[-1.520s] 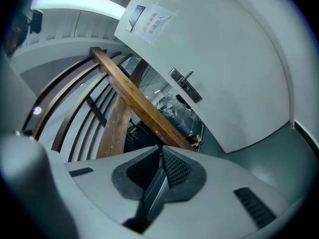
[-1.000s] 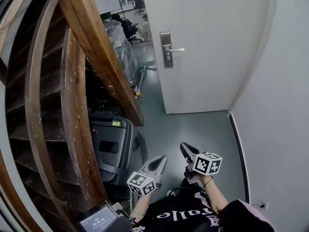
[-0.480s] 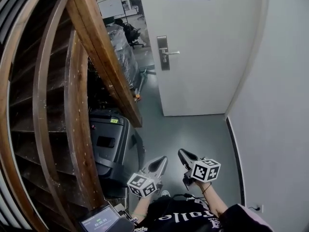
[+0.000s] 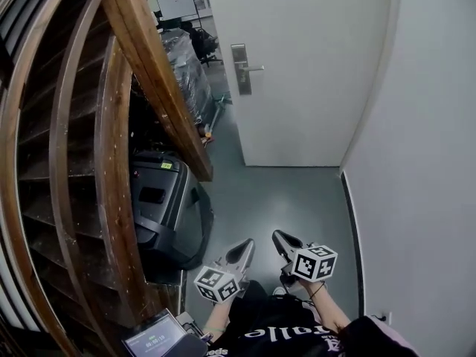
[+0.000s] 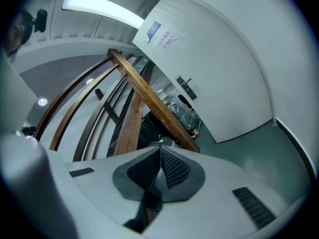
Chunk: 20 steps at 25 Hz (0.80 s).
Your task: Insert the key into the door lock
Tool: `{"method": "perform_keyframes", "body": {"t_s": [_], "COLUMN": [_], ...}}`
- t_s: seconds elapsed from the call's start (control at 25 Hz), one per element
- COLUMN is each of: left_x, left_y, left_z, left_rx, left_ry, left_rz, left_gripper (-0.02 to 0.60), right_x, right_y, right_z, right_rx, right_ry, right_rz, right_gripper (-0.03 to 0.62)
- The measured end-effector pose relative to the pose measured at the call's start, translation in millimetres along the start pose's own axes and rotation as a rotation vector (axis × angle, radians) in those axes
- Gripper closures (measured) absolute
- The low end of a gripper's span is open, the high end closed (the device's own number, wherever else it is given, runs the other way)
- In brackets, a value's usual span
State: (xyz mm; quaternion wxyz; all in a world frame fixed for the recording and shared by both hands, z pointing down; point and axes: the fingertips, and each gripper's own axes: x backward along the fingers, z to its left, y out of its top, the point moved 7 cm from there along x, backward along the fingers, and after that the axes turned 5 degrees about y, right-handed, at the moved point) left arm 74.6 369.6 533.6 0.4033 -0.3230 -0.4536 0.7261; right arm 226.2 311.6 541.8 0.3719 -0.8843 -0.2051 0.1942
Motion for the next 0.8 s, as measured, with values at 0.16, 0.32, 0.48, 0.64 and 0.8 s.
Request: {"method": "perform_keyframes", "body": {"t_s": [0.16, 0.32, 0.48, 0.64, 0.8], "left_x": [2.9, 4.0, 4.2, 7.4, 10.9], "left_y": [-6.3, -7.9, -6.6, -7.1, -9.9], "left_z": [-18.9, -29.7, -34.0, -37.6, -40.1], "left_rx": [0.005, -0.005, -0.01, -0.004, -0.006], "left_ry": [0.012, 0.014, 0.018, 0.033, 0.041], "left_rz": [-0.013, -0.017, -0.018, -0.024, -0.023], "left_gripper": [0.577, 0.577, 0.577, 0.577, 0.577], "right_x": [15.1, 22.5, 26.2, 32.1, 37.4], "right_y": [-2.1, 1.0, 7.0, 5.2, -0.8], "right_z": [1.8, 4.6, 5.8, 8.3, 9.0], "right_rx": [0.011, 0.012, 0.02, 0.025, 0.026], "right_ry": [0.014, 0.027, 0.031, 0.036, 0.038], "right_rz": [0.009, -0.006, -0.017, -0.003, 0.007], "right_gripper": [0.571, 0.572, 0.572, 0.572, 0.572]}}
